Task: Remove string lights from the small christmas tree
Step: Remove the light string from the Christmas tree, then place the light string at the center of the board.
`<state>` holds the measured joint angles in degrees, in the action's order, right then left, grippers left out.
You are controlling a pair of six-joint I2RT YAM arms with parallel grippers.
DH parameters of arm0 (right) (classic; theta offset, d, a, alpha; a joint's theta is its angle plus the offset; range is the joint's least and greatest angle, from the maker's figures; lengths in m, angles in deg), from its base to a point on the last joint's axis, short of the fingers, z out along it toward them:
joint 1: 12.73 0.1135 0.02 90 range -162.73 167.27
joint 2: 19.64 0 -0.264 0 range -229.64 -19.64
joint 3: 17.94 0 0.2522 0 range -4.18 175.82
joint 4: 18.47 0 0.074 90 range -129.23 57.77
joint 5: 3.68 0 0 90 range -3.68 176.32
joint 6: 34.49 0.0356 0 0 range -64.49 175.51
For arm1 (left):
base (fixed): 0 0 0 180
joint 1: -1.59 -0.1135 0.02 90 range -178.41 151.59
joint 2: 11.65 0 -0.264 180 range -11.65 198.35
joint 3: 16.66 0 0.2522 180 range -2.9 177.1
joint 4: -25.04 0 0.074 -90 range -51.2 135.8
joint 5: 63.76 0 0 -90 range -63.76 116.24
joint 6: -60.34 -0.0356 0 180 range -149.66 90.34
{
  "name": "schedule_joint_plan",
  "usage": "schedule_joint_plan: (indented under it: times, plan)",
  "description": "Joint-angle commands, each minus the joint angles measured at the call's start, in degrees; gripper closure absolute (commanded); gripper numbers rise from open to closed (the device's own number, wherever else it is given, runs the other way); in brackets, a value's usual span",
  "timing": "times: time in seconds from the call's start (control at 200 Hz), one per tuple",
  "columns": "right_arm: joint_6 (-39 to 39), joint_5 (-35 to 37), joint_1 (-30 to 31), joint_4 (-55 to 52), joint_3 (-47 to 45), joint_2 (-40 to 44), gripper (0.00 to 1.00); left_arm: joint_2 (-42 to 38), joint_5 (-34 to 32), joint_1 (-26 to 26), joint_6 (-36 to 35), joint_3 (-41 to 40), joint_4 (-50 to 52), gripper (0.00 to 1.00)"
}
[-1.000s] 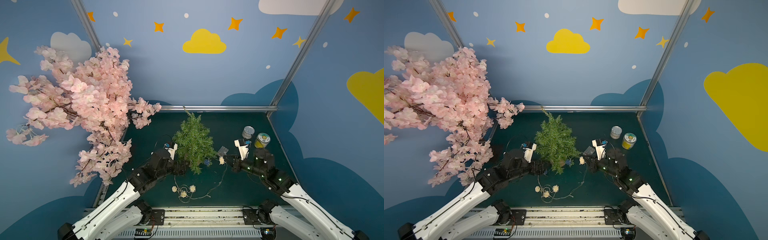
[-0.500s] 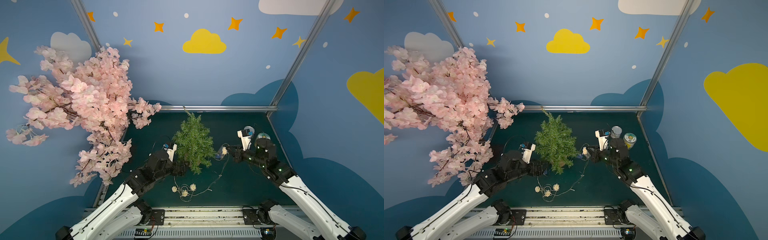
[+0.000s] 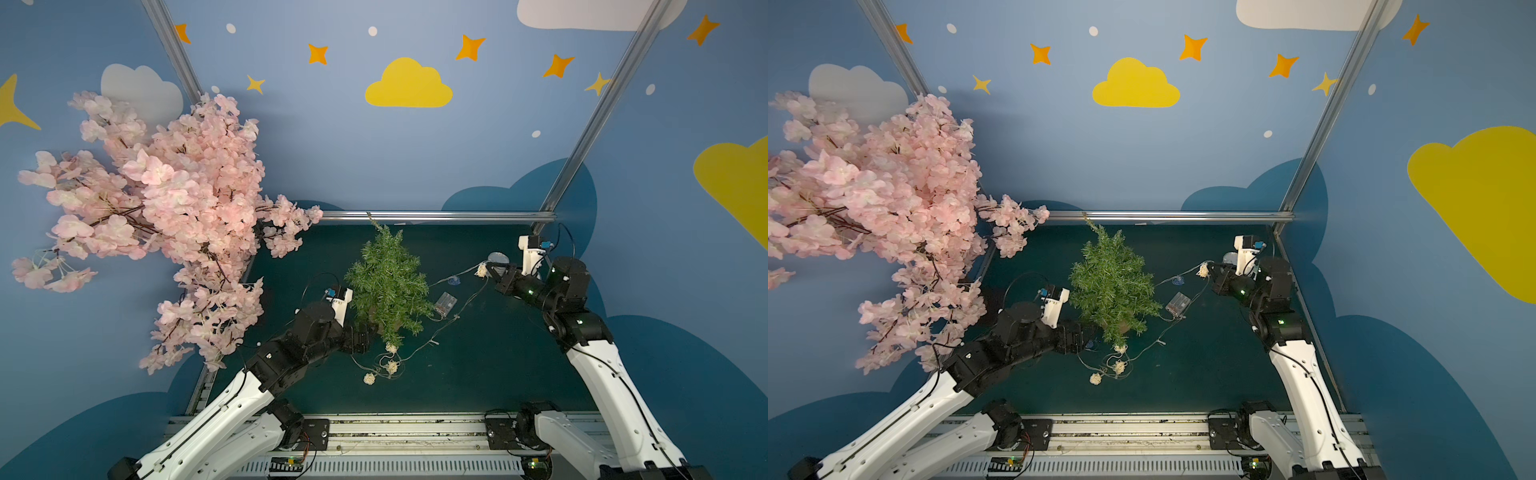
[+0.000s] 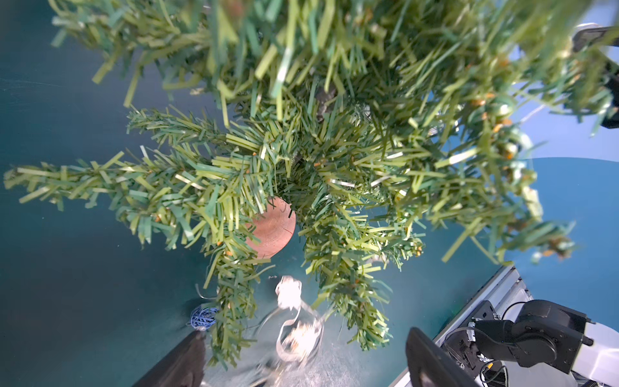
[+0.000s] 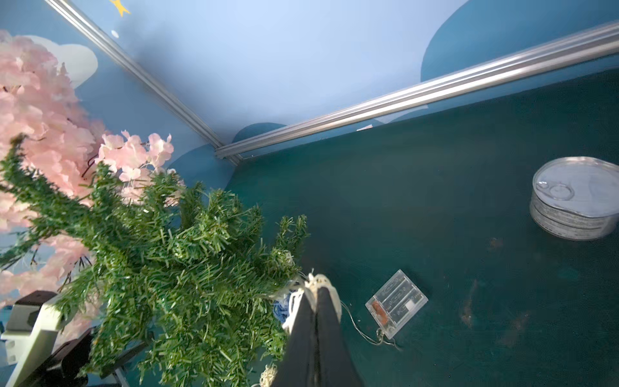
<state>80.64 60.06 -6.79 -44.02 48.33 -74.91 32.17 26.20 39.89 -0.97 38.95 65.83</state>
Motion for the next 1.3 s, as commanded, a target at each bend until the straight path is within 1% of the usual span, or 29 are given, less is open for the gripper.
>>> schedule_joint_plan:
  times: [0.0,0.135,0.215,0.3,0.346,0.396,0.511,0.581,0.696,0.786,0.851,0.896,1.112,1.217,1.297]
  plan:
    - [1.77,-2.87,-2.81,2.09,1.82,-1.32,1.00,-0.30,-0.40,0.11,-0.96,-0.06,0.76,0.07]
    - [3.18,-4.62,-6.41,2.37,2.24,-0.58,1.00,-1.31,-1.27,0.06,-1.08,-0.05,1.75,0.07]
    - [4.62,-7.05,-7.66,2.87,2.00,0.26,1.00,-1.63,-1.46,0.02,-0.97,-0.23,1.71,0.07]
    - [5.01,-10.96,-7.37,1.89,1.45,1.23,1.00,-1.47,-1.30,0.02,-0.96,-0.24,1.48,0.07]
    - [5.37,-13.34,-6.43,1.72,0.13,1.94,1.00,-1.23,-1.26,0.02,-0.97,-0.19,1.38,0.07]
    - [4.98,-14.40,-5.01,-0.08,-1.20,3.03,1.00,-0.95,-1.11,-0.01,-0.97,-0.29,1.07,0.07]
    - [2.56,-12.45,-0.68,-3.30,-5.83,8.16,1.00,-0.19,-0.85,0.08,-0.96,-0.20,0.50,0.07]
    - [2.21,-10.97,0.92,-5.05,-8.46,11.70,1.00,0.03,-0.59,0.11,-0.78,-0.19,0.29,0.07]
    - [3.13,-9.64,1.69,-6.92,-13.28,16.22,1.00,0.22,-0.50,0.21,-0.39,-0.20,0.05,0.07]
    - [2.57,-5.33,1.45,-8.04,-16.77,17.71,1.00,0.53,-0.58,0.07,-0.41,-0.21,0.18,0.07]
    - [2.17,-2.43,0.89,-7.85,-17.74,16.50,1.00,0.94,-0.71,0.11,-0.60,-0.15,0.22,0.07]
    - [1.96,-0.65,0.12,-7.42,-17.71,14.17,1.00,1.31,-0.80,0.16,-0.70,-0.01,0.40,0.07]
    - [1.98,-1.42,-5.71,-0.26,-14.53,0.19,1.00,2.24,-1.18,0.06,-0.48,-0.01,0.22,0.07]
    - [0.69,0.42,-6.19,-0.20,-11.68,-3.98,1.00,2.32,-1.67,0.03,-0.48,-0.01,0.44,0.07]
    - [-0.16,2.55,-6.46,-1.51,-10.58,-5.58,1.00,2.24,-1.99,0.02,-0.48,-0.10,0.70,0.07]
